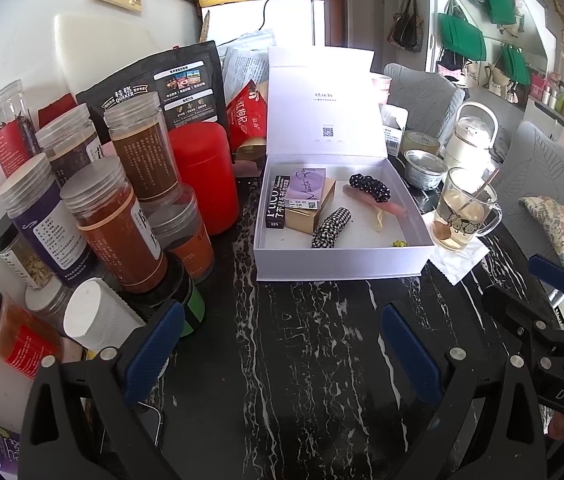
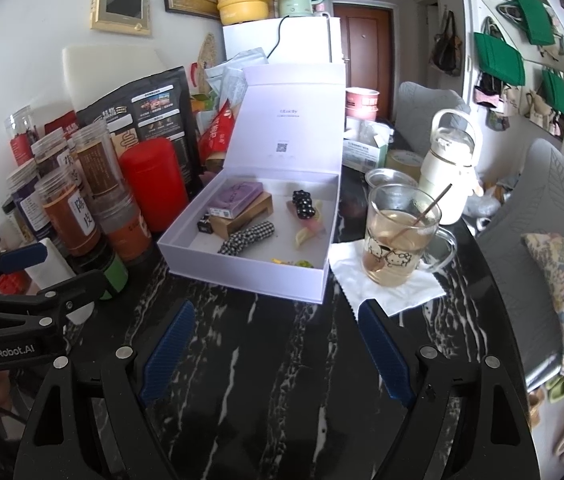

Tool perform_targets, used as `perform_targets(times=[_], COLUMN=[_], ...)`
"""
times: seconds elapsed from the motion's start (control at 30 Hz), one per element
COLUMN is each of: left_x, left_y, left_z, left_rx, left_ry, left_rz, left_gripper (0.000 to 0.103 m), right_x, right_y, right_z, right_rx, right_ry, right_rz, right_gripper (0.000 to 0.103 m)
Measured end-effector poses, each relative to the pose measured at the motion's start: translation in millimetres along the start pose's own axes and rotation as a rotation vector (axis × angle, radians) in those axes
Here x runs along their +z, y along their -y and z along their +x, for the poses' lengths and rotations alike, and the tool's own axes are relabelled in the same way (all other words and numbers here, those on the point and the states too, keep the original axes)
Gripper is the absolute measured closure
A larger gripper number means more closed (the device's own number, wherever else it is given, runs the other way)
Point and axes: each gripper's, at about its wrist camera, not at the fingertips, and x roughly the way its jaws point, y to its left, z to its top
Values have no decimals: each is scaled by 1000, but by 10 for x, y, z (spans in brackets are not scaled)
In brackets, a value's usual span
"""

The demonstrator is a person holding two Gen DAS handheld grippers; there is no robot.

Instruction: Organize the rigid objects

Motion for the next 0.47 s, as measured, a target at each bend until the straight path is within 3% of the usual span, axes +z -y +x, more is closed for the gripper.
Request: perform_targets(times=[0.47], left_x=[-35], left_y=[52], left_z=[87], left_rx=[-9], left_ry=[-26], left_rz=[17], left_gripper=[2], right_x=[-7], right_y=[44], right_z=[19], right_rx=[-8], right_ry=[-4], right_rz=[9], right_gripper=[18])
